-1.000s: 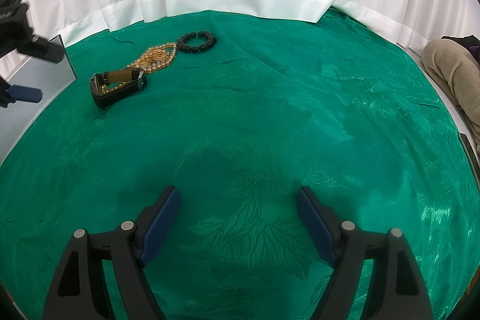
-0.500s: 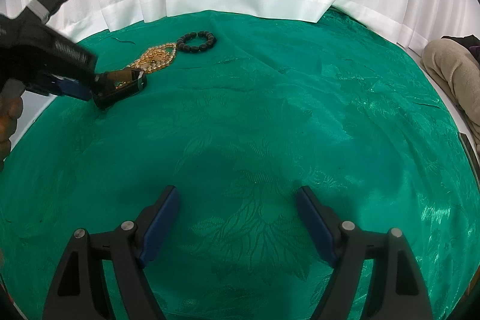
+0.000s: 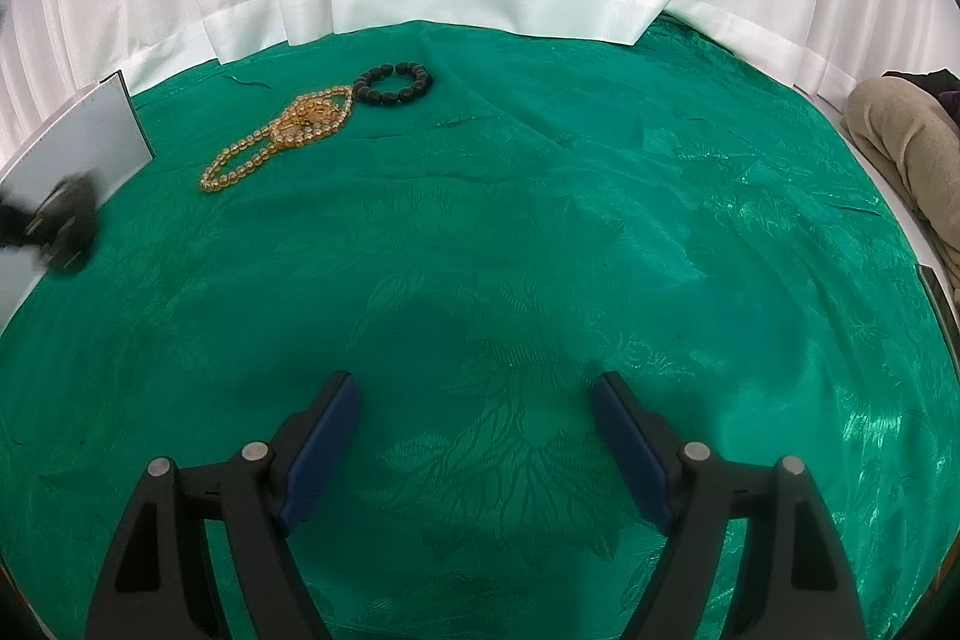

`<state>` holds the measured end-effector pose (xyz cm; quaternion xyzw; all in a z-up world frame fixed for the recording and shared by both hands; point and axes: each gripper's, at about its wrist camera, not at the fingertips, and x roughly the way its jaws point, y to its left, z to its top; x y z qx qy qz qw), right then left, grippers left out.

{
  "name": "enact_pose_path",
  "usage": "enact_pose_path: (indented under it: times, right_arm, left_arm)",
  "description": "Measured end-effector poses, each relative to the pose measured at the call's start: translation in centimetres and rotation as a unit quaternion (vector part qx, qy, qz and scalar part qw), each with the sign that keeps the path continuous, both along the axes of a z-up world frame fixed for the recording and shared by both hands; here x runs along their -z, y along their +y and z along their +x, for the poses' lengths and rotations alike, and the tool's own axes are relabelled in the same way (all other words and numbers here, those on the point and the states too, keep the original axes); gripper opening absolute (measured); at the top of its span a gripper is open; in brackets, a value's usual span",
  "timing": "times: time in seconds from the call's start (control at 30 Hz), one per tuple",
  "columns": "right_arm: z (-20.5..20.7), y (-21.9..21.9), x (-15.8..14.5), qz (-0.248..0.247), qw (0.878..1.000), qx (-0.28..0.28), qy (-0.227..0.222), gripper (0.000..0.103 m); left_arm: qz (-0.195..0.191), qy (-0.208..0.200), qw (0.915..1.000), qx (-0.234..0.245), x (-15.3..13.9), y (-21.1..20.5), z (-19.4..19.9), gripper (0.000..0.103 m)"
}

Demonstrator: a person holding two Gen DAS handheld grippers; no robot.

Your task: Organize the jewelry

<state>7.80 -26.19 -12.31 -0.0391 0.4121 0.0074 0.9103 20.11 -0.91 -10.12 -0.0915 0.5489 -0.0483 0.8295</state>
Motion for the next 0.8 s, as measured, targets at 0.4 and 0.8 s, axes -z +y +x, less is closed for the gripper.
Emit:
enact_pose_path:
  times: [0.4, 0.8]
  right_arm:
    - [0.0, 0.0, -0.1, 0.000, 1.000, 0.001, 0.000, 0.082]
    - [0.1, 0.0, -0.1, 0.000, 1.000, 0.001, 0.000, 0.082]
  left_arm:
    - [0.020, 0.009, 0.9992, -0.032, 1.0, 4.2, -7.5, 0.009]
    - [0.010, 0.010, 0.9986, -0.050, 3.2, 4.8, -7.4, 0.017]
